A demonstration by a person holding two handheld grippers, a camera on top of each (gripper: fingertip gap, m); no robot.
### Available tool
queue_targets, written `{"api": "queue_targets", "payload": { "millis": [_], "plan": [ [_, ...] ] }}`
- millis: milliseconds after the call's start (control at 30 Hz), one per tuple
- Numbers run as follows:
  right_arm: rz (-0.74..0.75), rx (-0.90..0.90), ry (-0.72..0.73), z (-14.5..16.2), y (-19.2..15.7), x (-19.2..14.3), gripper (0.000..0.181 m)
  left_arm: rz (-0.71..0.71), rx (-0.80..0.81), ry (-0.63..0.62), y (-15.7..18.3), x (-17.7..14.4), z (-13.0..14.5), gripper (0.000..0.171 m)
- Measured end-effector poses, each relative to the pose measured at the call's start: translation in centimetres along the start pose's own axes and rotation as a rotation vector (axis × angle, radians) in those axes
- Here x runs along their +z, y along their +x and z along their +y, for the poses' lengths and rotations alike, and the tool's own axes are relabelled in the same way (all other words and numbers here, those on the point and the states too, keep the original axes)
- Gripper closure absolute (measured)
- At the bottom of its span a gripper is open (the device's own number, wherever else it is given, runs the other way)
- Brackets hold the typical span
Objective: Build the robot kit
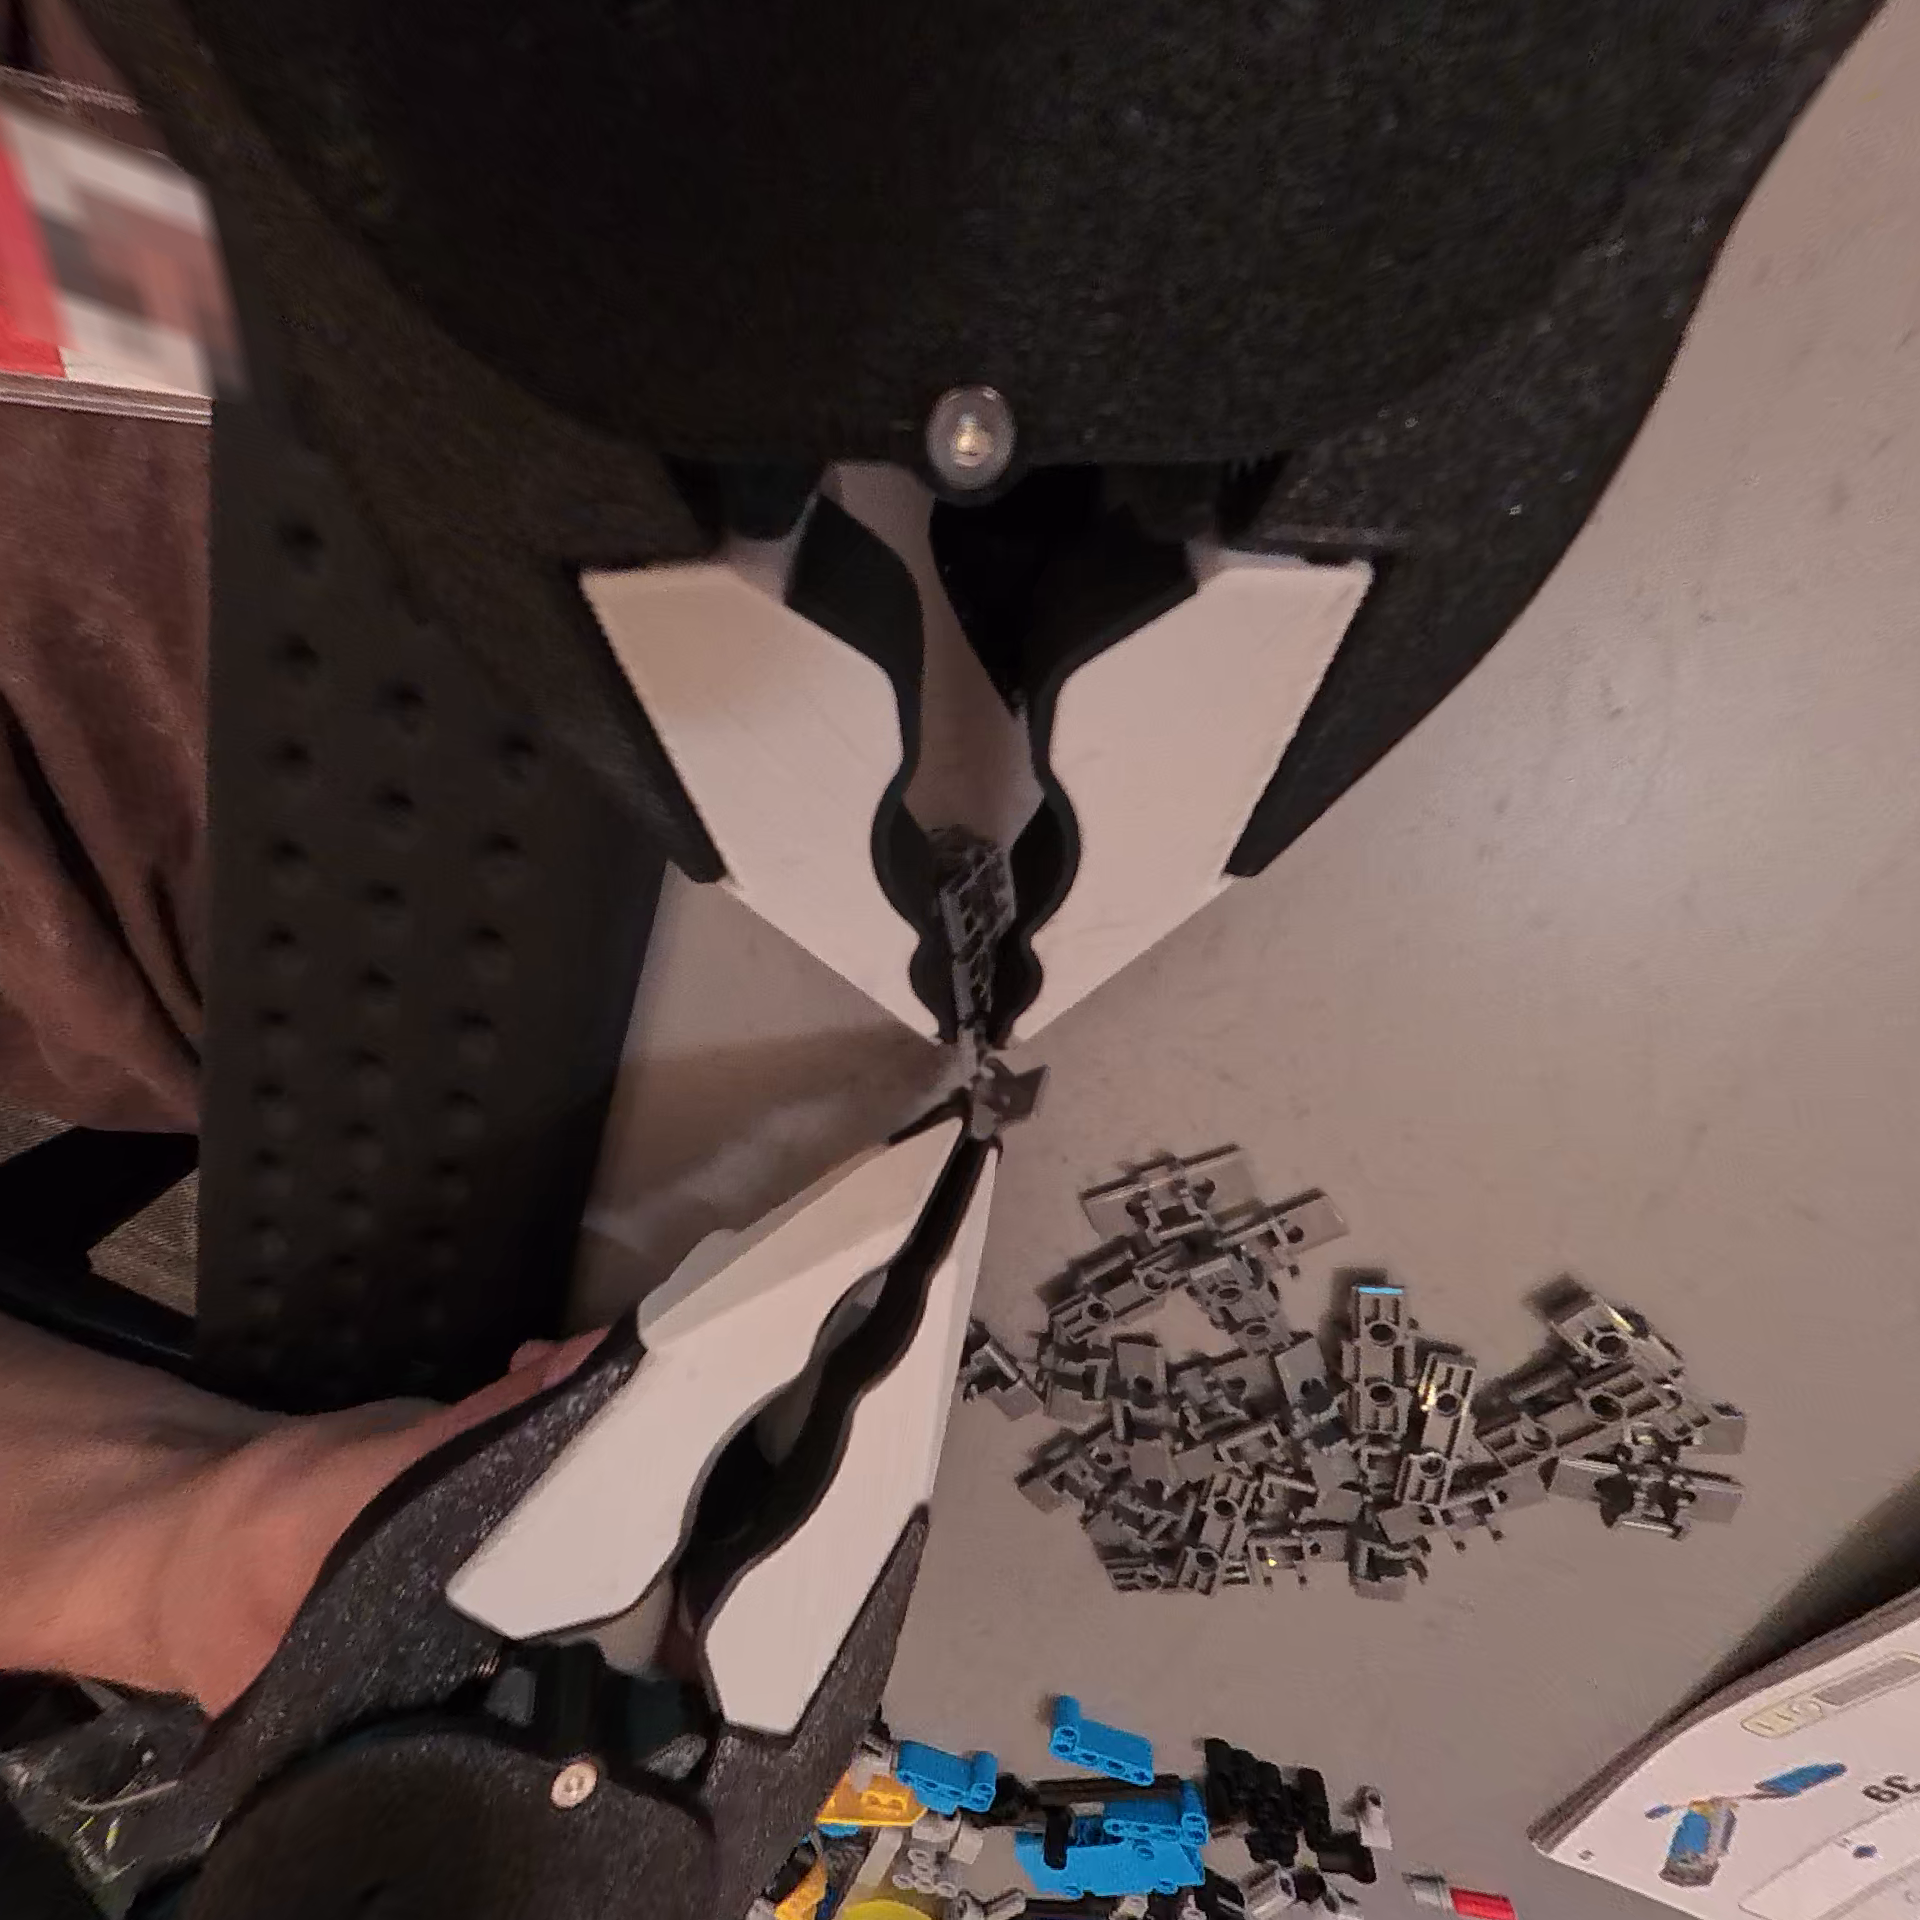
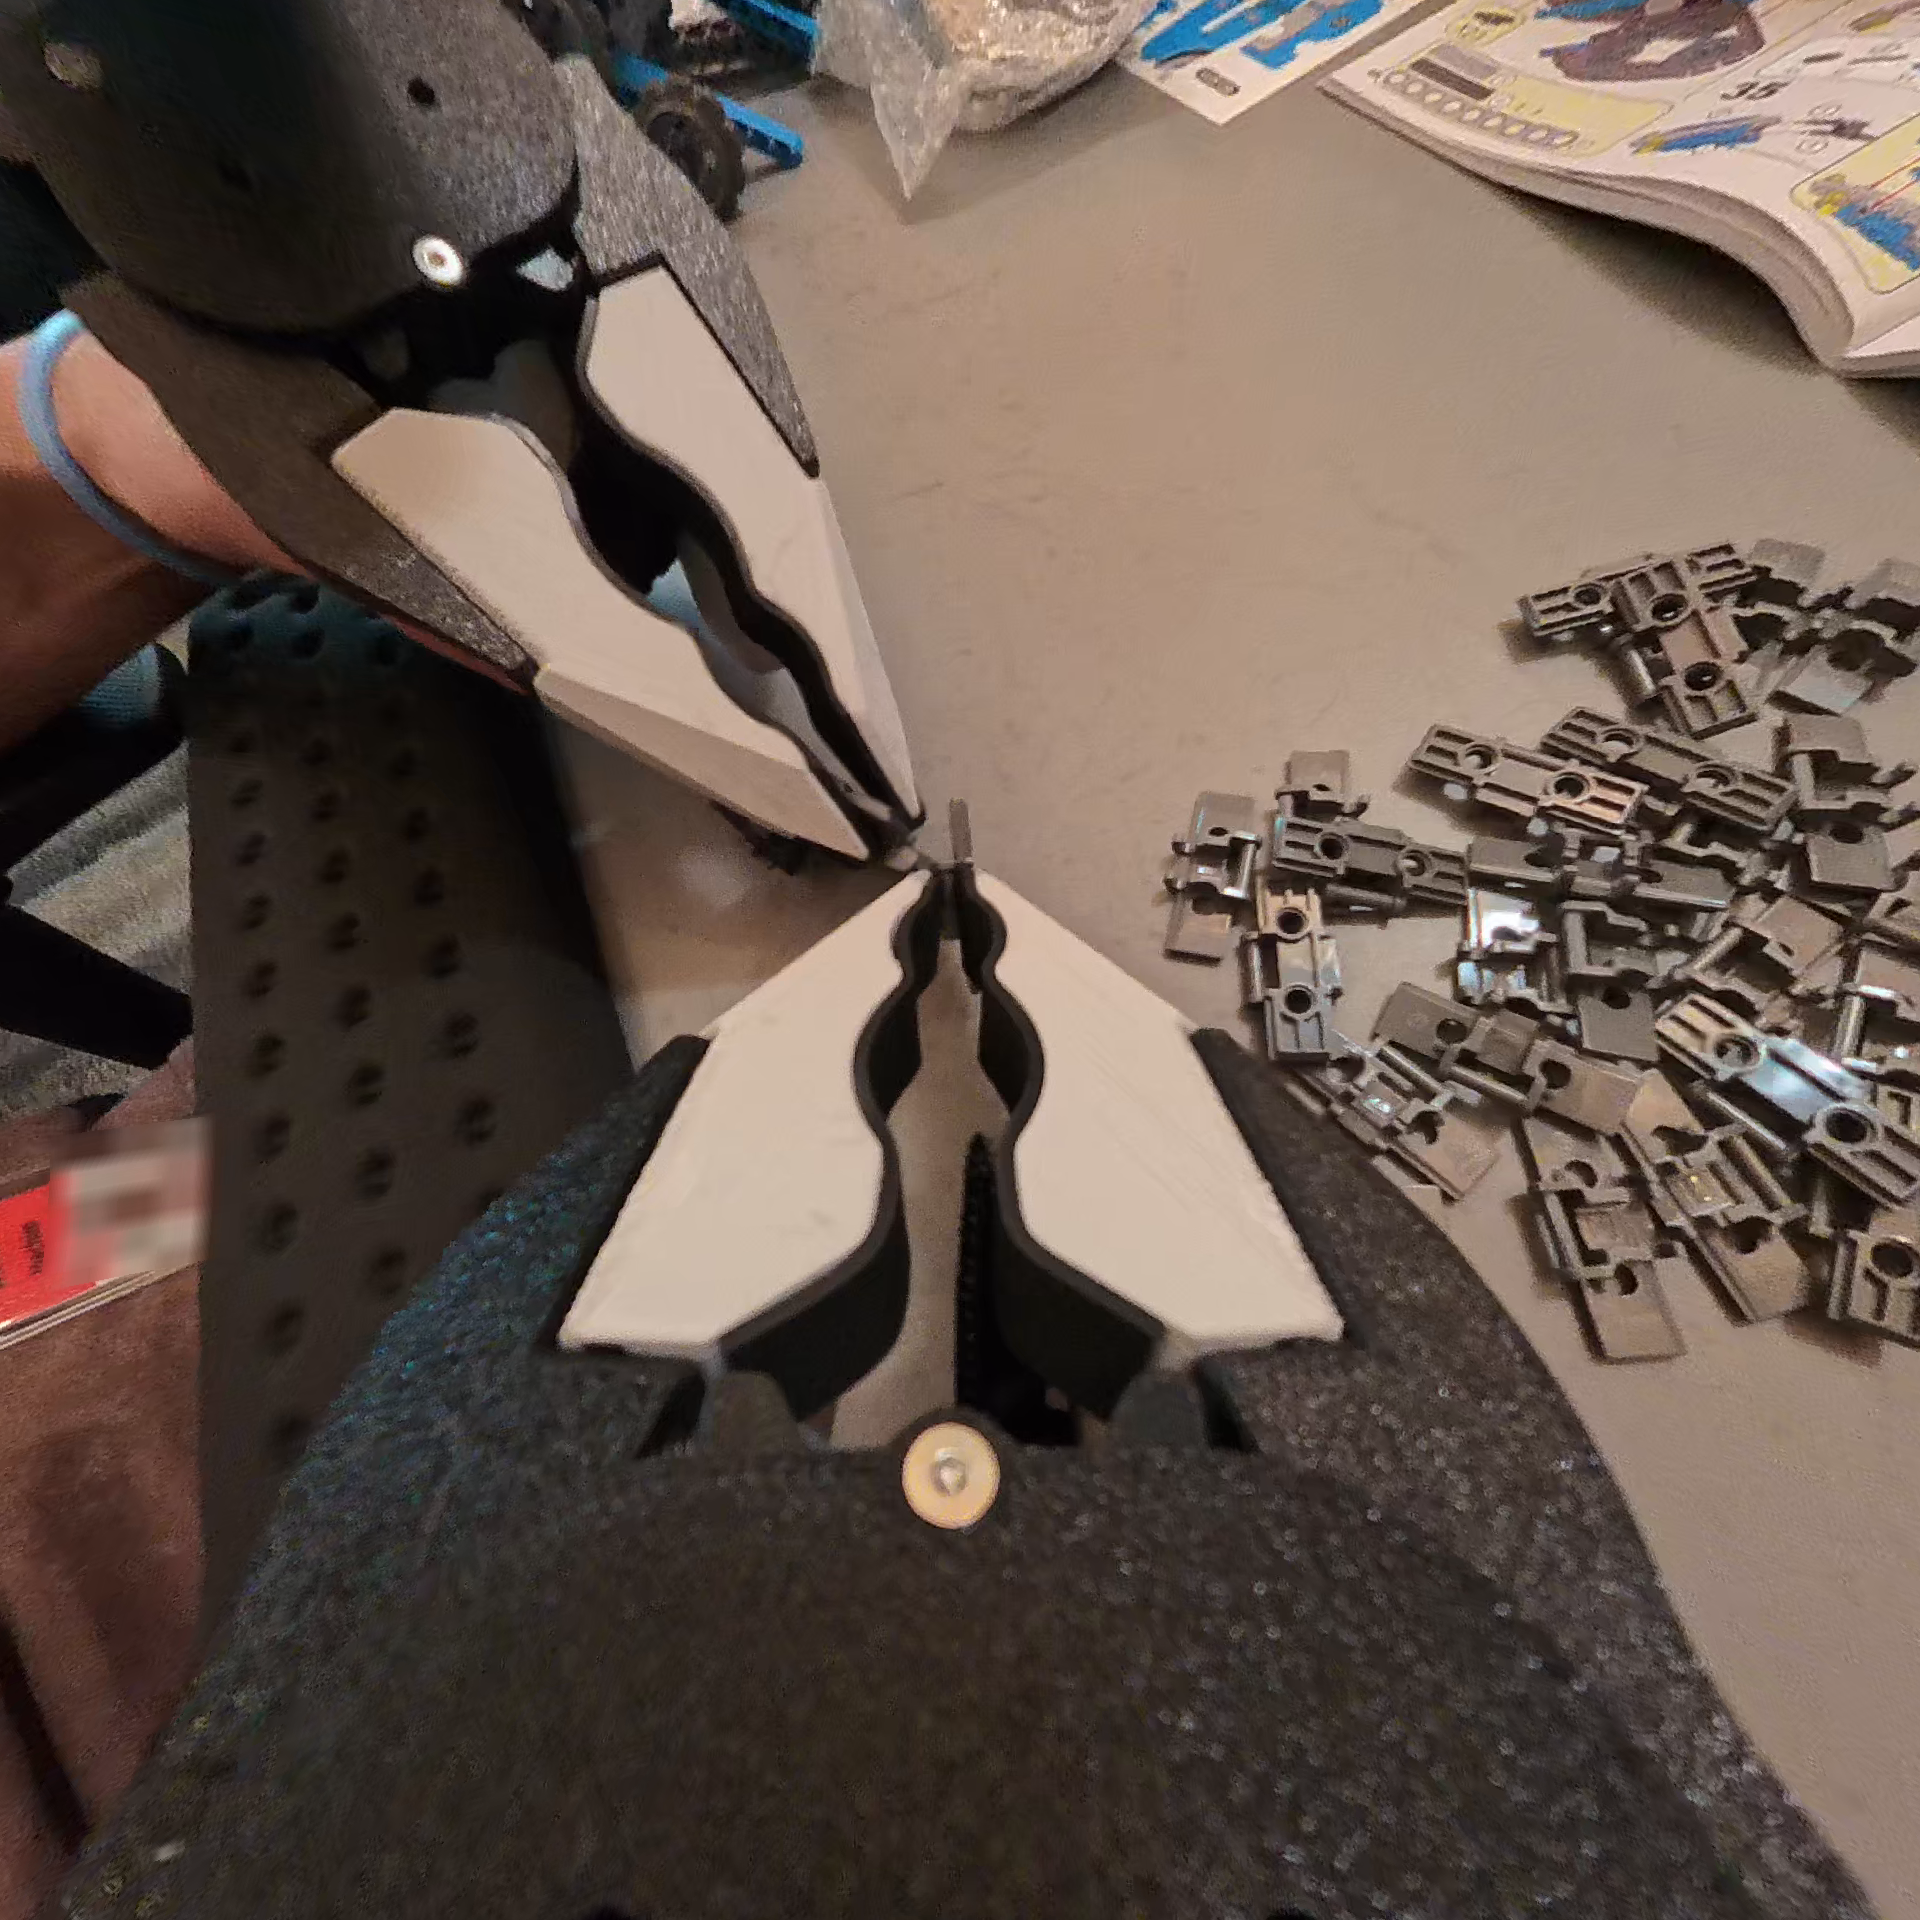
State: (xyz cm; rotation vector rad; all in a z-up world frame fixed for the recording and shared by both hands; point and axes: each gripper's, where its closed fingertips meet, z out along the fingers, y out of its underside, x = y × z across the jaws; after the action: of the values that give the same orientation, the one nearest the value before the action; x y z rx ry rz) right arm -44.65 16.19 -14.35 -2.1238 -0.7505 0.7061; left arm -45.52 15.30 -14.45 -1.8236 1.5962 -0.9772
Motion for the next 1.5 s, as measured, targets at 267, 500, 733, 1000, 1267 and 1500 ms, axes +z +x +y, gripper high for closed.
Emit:
{"api": "queue_targets", "payload": {
  "millis": [267, 500, 733, 1000, 1267, 1500],
  "plan": [
    [-0.087, 0.111, 0.155, -2.1, 0.0, -1.3, 0.179, 0.152, -0.205, 0.131, -0.4, -0.9, -1.0, 0.169],
    [-0.072, 0.086, 0.291, -4.8, -1.0, -2.0, 0.179, 0.363, -0.429, 0.418, -0.5, -3.8, -4.6, 0.169],
    [-0.06, 0.096, 0.345, -5.4, -0.9, -2.7, 0.179, 0.386, -0.429, 0.455, -0.7, -4.5, -4.8, 0.17],
    [-0.114, 0.081, 0.345, -5.4, -1.8, -2.7, 0.179, 0.353, -0.375, 0.43, -0.3, -4.1, -4.7, 0.17],
    [-0.185, 0.041, 0.327, -5.2, -3.1, -2.5, 0.181, 0.316, -0.335, 0.435, -0.2, -4.0, -4.8, 0.17],
    [-0.155, -0.026, 0.314, -5.0, -3.6, -2.0, 0.181, 0.319, -0.305, 0.444, 0.1, -4.2, -5.0, 0.17]
  ]
}}
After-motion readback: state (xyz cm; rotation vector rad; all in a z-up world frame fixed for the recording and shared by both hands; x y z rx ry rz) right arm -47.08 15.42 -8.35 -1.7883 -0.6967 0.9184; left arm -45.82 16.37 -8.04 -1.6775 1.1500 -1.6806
